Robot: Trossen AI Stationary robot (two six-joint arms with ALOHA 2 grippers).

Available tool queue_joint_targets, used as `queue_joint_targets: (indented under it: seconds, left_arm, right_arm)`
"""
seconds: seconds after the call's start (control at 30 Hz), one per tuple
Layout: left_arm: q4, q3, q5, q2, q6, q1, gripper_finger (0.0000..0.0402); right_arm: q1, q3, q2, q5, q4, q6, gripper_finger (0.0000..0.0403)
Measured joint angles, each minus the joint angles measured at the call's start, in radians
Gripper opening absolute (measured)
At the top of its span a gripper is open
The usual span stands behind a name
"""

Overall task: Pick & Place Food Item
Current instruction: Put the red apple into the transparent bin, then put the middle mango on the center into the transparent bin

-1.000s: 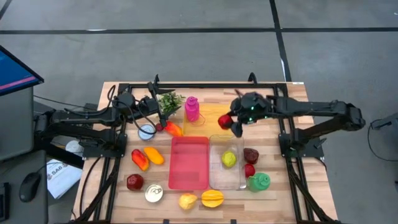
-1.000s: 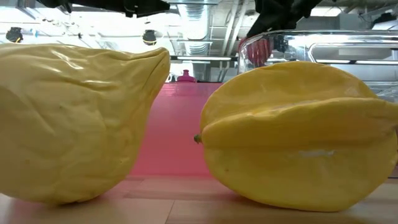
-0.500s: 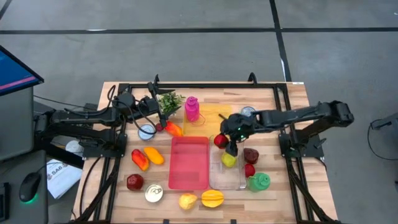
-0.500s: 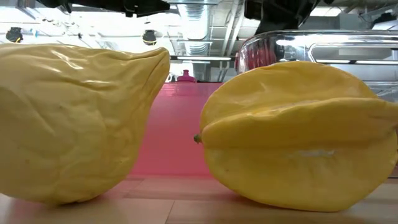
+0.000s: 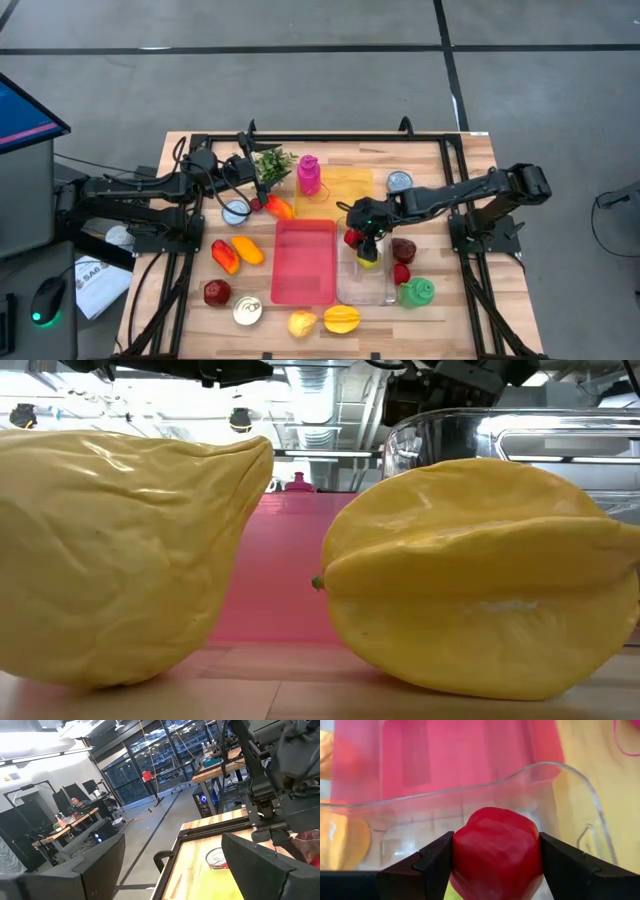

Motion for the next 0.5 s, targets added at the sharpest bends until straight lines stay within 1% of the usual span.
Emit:
queue_joint_targets:
  seconds: [0.13, 0.37, 0.5]
  left_arm:
    - [0.000, 0.000, 0.000, 0.000, 0.000, 0.000, 0.0319]
    - [0.000, 0.000, 0.000, 0.000, 0.000, 0.000, 0.0319]
    - [0.000, 0.000, 0.000, 0.000, 0.000, 0.000, 0.0319]
  right_arm:
    - [-0.001, 0.000, 0.004, 0.000, 0.000, -0.025, 0.0264]
    - [-0.027, 0.001, -0.009, 0.004, 0.003, -0.015, 0.0299]
    - [-0.043, 0.002, -0.008, 0.003, 0.014, -0.015, 0.0305]
